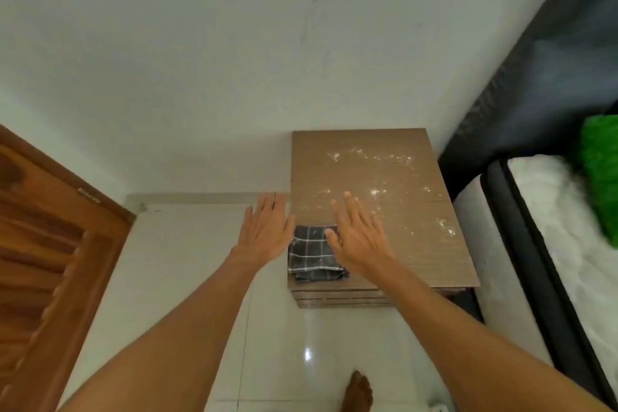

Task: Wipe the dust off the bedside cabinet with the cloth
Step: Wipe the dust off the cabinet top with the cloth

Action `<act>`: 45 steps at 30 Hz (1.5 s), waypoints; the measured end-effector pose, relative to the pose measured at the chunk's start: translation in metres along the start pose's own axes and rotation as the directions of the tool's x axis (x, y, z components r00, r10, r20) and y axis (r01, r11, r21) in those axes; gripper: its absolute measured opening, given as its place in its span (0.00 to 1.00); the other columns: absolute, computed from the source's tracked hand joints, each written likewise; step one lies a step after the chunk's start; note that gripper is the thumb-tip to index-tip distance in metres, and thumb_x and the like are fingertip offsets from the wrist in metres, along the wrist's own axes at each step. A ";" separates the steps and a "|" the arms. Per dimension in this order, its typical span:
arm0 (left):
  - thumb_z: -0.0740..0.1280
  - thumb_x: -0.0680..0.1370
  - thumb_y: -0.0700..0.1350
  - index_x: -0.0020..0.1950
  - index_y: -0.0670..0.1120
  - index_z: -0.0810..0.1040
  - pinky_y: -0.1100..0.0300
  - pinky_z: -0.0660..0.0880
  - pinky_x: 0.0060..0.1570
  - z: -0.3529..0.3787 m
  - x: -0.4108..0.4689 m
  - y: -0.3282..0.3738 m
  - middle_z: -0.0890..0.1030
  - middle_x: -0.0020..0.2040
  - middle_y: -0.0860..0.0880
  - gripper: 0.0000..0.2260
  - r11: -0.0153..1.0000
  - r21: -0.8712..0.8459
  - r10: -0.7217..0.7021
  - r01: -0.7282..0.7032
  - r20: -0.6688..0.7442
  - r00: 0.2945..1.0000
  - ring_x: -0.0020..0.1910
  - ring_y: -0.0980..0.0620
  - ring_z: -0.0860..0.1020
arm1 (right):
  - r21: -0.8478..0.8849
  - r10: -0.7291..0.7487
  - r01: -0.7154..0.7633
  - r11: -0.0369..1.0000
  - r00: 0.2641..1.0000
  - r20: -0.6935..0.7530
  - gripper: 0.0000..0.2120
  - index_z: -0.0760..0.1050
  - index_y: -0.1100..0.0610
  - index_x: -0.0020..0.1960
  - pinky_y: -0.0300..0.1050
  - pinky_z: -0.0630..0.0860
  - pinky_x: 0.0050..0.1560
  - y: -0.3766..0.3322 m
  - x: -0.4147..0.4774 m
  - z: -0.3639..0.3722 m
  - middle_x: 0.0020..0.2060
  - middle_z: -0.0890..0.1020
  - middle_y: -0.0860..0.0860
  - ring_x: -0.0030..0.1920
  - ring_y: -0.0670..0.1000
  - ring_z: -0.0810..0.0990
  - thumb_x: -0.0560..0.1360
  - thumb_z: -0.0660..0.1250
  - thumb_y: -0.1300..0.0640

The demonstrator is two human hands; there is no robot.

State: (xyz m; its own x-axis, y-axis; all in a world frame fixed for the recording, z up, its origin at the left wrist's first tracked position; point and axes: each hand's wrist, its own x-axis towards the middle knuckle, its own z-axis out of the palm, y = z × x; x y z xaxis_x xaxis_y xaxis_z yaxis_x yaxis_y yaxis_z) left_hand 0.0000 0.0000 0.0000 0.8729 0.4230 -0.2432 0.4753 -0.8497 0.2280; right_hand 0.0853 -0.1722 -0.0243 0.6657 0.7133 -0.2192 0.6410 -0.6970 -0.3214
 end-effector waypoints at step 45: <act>0.51 0.84 0.47 0.80 0.44 0.44 0.43 0.52 0.75 0.142 0.236 -0.067 0.42 0.81 0.47 0.27 0.987 0.012 0.157 -0.160 0.153 0.976 0.79 0.46 0.48 | -0.188 0.115 -0.225 0.956 0.877 -0.467 0.24 0.66 0.47 0.73 0.56 0.66 0.54 0.077 0.291 0.074 0.60 0.74 0.56 0.57 0.59 0.72 0.79 0.57 0.40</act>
State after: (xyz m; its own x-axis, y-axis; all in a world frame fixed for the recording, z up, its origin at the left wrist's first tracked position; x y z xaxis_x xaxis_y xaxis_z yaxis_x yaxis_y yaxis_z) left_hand 0.1586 0.1117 -0.2068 0.9093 0.2313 -0.3460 0.3278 -0.9102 0.2531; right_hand 0.3002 -0.0132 -0.1814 0.8356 0.5114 0.2008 0.5349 -0.8406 -0.0849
